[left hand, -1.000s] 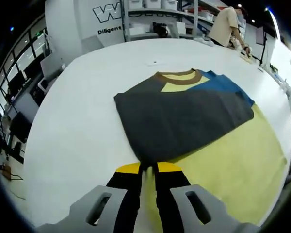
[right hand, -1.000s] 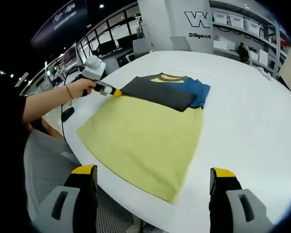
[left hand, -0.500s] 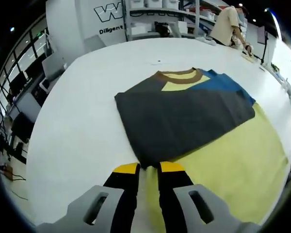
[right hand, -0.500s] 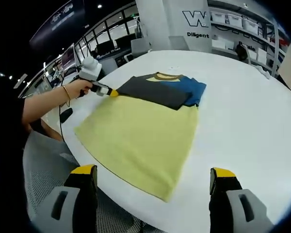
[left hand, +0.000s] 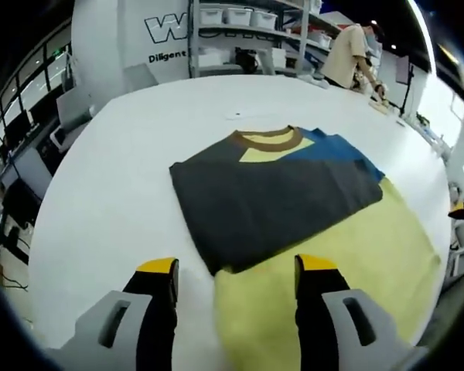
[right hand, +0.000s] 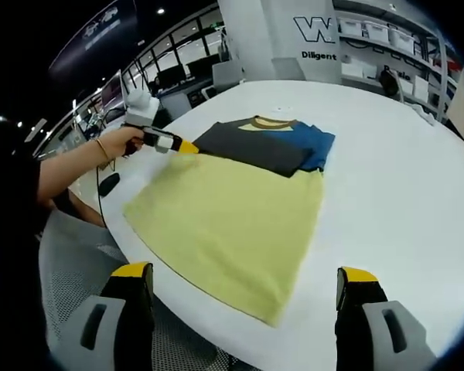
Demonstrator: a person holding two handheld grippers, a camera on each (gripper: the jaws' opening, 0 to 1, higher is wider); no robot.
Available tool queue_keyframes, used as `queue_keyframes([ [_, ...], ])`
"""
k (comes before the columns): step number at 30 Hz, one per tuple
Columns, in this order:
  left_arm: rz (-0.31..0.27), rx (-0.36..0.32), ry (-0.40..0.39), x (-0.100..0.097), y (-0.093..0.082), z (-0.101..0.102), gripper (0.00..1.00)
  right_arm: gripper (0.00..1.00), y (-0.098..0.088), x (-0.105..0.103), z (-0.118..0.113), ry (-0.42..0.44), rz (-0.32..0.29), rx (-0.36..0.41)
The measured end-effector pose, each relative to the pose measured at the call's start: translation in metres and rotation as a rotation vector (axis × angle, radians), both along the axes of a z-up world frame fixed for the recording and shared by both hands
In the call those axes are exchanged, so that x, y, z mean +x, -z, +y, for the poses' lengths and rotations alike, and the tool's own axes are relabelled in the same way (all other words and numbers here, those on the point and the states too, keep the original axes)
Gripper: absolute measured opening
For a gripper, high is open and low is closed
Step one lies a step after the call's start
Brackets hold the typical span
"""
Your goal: Fold the garment on the visible template until the final outline fits inside the template.
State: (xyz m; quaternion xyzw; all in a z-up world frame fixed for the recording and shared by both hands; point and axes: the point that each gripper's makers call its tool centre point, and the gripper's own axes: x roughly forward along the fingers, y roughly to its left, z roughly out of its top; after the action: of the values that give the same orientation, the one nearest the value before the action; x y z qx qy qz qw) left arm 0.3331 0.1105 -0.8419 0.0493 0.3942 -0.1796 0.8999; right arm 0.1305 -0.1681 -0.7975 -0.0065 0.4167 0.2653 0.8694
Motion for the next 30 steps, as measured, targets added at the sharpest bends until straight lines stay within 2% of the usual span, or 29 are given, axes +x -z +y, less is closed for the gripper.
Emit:
queue_keyframes([
  [4,0.001,0.014,0.014,-0.007,-0.002,-0.003,0.74,0.97,0.001,-0.001,0.002,-0.011,0.004,-0.008],
  [8,-0.003,-0.016,0.025,-0.015,-0.007,-0.012,0.93,0.97,0.002,-0.001,0.003,-0.012,0.005,-0.003],
  [9,-0.004,-0.018,0.036,-0.018,-0.007,-0.014,0.95,0.97,0.003,-0.002,0.003,-0.015,0.007,-0.006],
  [13,-0.021,0.009,0.064,-0.026,-0.011,-0.016,0.96,0.97,0.004,-0.003,0.004,-0.022,0.011,-0.008],
  [15,-0.02,0.006,0.07,-0.029,-0.012,-0.018,0.99,0.98,0.004,-0.003,0.004,-0.019,0.01,-0.007],
  [22,-0.022,-0.019,0.122,-0.044,-0.022,-0.025,0.99,0.97,0.006,-0.005,0.002,-0.018,0.015,-0.012],
  [27,0.012,-0.038,0.145,-0.058,-0.022,-0.027,0.99,0.97,0.006,-0.005,0.001,-0.017,0.017,-0.014],
  [30,0.015,-0.02,0.155,-0.067,-0.021,-0.022,0.99,0.96,0.007,-0.006,0.0,-0.013,0.019,-0.015],
])
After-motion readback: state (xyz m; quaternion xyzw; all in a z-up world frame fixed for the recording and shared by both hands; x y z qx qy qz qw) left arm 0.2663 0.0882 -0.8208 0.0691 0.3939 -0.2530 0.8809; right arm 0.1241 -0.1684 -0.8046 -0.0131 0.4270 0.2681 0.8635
